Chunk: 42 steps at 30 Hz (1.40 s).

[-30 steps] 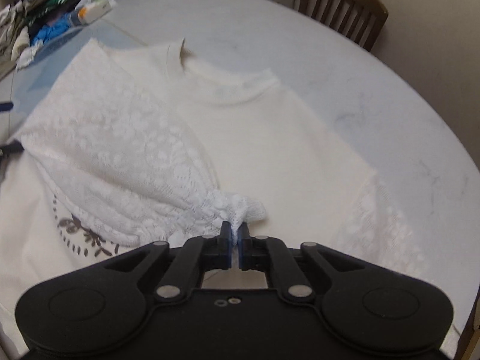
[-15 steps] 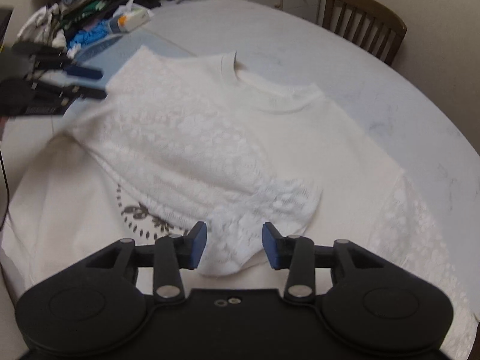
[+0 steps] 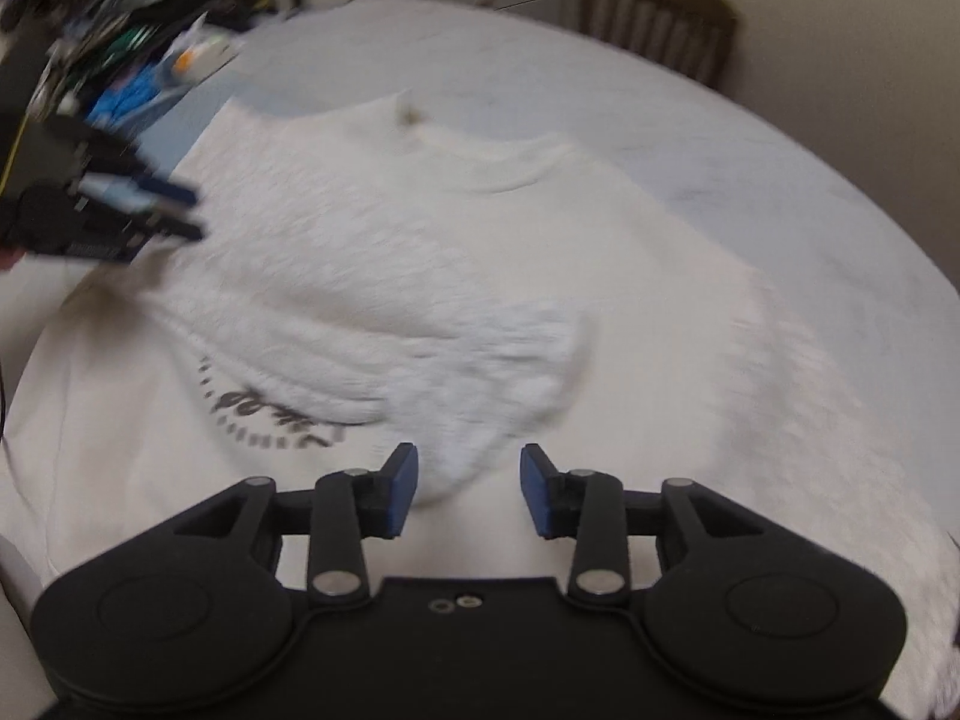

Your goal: Fold clothes

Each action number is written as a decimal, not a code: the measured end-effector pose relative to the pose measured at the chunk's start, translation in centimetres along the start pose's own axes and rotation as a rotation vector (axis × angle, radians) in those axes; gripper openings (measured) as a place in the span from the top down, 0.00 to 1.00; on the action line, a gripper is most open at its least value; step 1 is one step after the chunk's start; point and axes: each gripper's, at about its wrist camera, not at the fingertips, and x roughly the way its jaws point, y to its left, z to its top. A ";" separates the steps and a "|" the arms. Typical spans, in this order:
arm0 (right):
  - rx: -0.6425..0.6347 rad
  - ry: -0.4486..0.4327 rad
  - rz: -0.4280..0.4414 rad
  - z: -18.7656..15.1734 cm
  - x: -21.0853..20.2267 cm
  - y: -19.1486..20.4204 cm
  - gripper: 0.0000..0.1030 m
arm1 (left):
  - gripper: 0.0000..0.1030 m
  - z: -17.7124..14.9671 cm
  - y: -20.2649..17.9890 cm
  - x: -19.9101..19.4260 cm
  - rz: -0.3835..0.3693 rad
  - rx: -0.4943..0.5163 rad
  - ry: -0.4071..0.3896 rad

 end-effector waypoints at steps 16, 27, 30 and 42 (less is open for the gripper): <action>0.768 0.056 -0.431 -12.2 -5.2 -20.0 0.00 | 0.30 -1.5 1.6 1.1 -0.251 0.165 -0.001; 0.818 0.049 -0.475 -12.8 -3.0 -19.1 0.00 | 0.29 -1.6 2.0 1.2 -0.271 0.150 0.005; 0.771 0.046 -0.503 -12.3 -3.3 -18.3 0.00 | 0.29 -1.6 2.0 1.2 -0.271 0.147 0.002; 0.317 -0.233 -0.211 -3.3 -7.1 -3.9 0.00 | 0.29 -1.7 2.2 1.1 -0.272 0.154 0.001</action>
